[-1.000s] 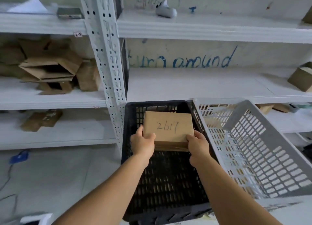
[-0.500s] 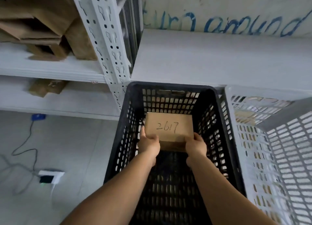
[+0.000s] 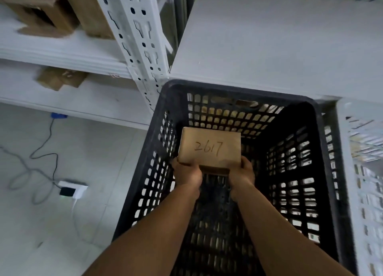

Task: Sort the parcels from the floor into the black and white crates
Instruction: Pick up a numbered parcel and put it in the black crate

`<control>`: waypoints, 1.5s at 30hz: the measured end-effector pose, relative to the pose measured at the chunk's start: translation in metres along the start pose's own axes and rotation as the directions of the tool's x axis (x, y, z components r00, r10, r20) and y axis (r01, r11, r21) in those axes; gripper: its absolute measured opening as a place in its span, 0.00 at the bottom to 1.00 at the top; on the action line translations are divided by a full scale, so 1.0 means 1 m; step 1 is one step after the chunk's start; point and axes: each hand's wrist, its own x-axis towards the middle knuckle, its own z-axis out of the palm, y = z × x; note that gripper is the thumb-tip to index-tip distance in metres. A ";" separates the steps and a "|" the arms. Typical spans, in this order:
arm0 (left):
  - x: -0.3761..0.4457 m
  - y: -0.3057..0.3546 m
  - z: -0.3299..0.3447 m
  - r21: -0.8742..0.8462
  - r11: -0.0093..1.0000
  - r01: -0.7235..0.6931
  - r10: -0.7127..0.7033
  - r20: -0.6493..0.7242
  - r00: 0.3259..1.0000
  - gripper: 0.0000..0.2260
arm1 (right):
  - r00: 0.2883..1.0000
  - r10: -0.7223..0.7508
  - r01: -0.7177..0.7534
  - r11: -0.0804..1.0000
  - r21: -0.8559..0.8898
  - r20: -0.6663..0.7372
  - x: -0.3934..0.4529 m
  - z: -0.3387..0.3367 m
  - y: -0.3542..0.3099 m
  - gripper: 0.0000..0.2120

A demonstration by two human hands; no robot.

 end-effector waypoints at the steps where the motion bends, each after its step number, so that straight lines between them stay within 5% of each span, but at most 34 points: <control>1: 0.003 0.001 0.002 -0.006 1.000 0.000 0.000 -0.012 1.000 0.23 | 1.000 0.000 0.000 1.000 0.006 0.001 0.002 0.003 0.000 0.20; 16: 0.003 0.006 0.009 -0.079 0.992 0.094 -0.094 -0.001 0.996 0.20 | 0.999 0.024 -0.025 0.999 0.023 0.038 -0.006 0.014 -0.006 0.24; 26: -0.081 0.020 -0.020 0.052 0.994 -0.097 0.085 0.200 0.976 0.16 | 0.997 -0.073 0.073 0.995 0.066 -0.003 -0.082 -0.031 -0.019 0.25; 35: -0.193 0.015 -0.076 0.078 0.904 -0.421 0.318 0.536 0.782 0.19 | 0.980 -0.173 0.193 0.944 0.267 -0.097 -0.198 -0.101 0.001 0.20; 40: -0.245 -0.012 -0.102 0.017 0.869 -0.495 0.367 0.650 0.665 0.18 | 0.953 -0.203 0.278 0.880 0.385 -0.225 -0.257 -0.139 0.030 0.13; 45: -0.295 -0.045 -0.118 -0.041 0.863 -0.504 0.339 0.786 0.516 0.18 | 0.935 -0.145 0.293 0.831 0.473 -0.324 -0.296 -0.187 0.071 0.18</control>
